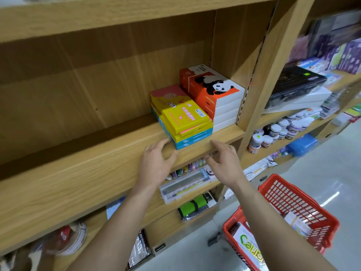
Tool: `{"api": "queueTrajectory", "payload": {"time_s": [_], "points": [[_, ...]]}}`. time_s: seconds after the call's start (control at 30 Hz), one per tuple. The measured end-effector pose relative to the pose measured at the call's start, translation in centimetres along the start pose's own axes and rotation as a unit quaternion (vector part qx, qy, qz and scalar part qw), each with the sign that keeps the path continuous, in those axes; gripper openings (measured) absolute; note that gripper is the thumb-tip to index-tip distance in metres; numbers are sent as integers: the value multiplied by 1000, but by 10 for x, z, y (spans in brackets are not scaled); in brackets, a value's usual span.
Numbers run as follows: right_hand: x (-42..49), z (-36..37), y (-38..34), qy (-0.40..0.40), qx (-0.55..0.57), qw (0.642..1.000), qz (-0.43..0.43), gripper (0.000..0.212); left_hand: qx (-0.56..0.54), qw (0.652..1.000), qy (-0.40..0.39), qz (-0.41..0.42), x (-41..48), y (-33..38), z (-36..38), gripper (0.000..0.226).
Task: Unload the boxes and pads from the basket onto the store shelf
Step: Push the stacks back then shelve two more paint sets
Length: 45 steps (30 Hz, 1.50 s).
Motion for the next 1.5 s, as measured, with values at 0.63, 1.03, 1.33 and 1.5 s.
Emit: {"api": "queueTrajectory", "payload": {"time_s": [0.63,1.03,1.33,1.5], "points": [[-201,-55,372,58,-36,868,492,55,-7,865,-488,114,-125,94,312,41],[-179,49,522,143,66,845,511,77,-76,815,-574,-14,-161,91,597,72],[-180,73,535,252,170,827,472,64,-113,795,-595,-12,-210,77,693,99],[-176,72,532,257,178,825,471,61,-139,812,-563,-68,-215,76,698,84]]}}
Point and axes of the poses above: each hand's wrist, its own x-axis towards the middle knuckle, its own z-axis out of the palm, y = z × x, the point moved 2 cm from there along x, towards the middle knuckle, and after that the axes turned 8 degrees about z, right-handed, at the moved point
